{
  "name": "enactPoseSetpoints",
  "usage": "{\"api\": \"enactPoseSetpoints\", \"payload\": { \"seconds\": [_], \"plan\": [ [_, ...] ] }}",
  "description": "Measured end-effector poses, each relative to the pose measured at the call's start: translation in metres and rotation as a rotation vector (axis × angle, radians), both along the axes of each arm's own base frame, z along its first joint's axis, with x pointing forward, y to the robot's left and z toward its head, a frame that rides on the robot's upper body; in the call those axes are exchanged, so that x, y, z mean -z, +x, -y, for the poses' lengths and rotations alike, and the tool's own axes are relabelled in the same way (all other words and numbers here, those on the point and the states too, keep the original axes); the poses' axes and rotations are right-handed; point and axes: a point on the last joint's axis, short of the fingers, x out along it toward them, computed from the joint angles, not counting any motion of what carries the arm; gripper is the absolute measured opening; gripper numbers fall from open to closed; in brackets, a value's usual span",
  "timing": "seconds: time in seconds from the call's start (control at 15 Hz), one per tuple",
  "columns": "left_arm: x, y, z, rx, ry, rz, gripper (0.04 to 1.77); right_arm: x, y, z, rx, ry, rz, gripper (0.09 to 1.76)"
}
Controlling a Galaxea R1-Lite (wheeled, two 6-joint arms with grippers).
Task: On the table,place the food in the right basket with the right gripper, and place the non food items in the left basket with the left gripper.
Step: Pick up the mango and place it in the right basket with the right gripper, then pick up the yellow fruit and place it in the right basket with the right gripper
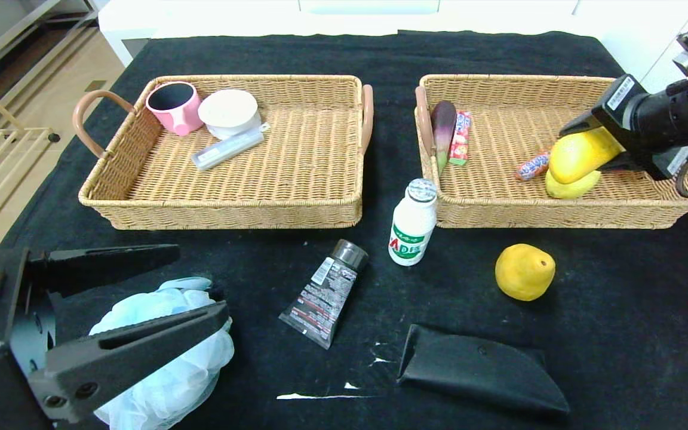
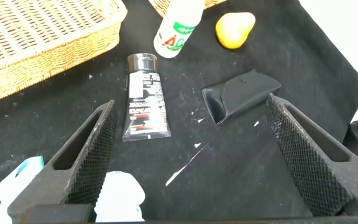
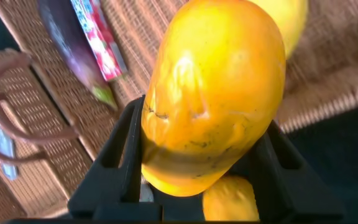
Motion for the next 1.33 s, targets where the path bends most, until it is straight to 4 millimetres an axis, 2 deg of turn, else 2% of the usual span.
{"api": "enactPoseSetpoints", "payload": {
  "seconds": [0.27, 0.73, 1.0, 1.33],
  "plan": [
    [-0.001, 0.000, 0.000, 0.000, -0.001, 0.002, 1.72, 0.006, 0.015, -0.001, 0.003, 0.005, 0.028, 1.02],
    [0.000, 0.000, 0.000, 0.000, -0.001, 0.001, 1.72, 0.006, 0.020, -0.008, -0.019, 0.000, 0.050, 1.03],
    [0.000, 0.000, 0.000, 0.000, -0.001, 0.002, 1.72, 0.007, 0.021, -0.006, -0.013, -0.001, 0.050, 1.32],
    [0.000, -0.001, 0.000, 0.000, -0.002, 0.002, 1.72, 0.006, 0.020, -0.007, -0.019, -0.004, 0.051, 1.50]
  ]
}}
